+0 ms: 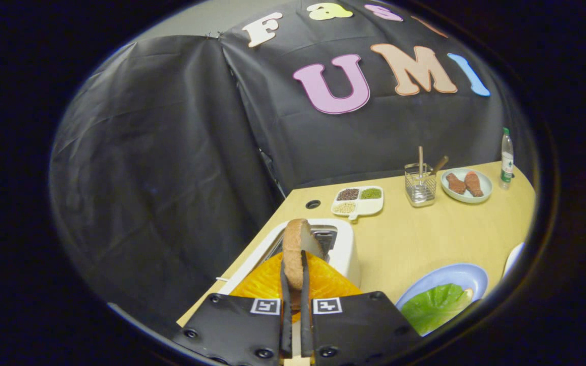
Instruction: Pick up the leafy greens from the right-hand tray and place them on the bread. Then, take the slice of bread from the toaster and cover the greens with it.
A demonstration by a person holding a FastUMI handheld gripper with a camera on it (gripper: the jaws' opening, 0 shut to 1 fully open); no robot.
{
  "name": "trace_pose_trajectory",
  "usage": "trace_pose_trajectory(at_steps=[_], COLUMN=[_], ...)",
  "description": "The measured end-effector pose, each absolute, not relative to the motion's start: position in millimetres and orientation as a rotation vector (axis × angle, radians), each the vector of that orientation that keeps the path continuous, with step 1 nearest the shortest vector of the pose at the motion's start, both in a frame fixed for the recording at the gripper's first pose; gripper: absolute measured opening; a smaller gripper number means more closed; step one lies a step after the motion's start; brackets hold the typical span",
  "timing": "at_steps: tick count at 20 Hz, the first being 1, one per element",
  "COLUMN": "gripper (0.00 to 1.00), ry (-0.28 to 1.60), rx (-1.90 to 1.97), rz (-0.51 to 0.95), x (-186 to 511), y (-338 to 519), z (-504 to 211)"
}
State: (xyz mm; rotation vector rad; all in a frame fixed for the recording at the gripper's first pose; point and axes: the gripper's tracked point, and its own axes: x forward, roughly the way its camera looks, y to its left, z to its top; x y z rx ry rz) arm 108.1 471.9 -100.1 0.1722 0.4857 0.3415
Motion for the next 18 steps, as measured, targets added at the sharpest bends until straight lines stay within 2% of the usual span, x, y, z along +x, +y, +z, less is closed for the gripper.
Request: trace_pose_trajectory(at_steps=[11, 18], gripper=[0.09, 0.09], ry=[0.293, 0.400], rx=[0.339, 0.511], rz=[0.364, 0.277], x=[83.7, 62.7], y=[418.6, 333.7], z=[-10.4, -49.0])
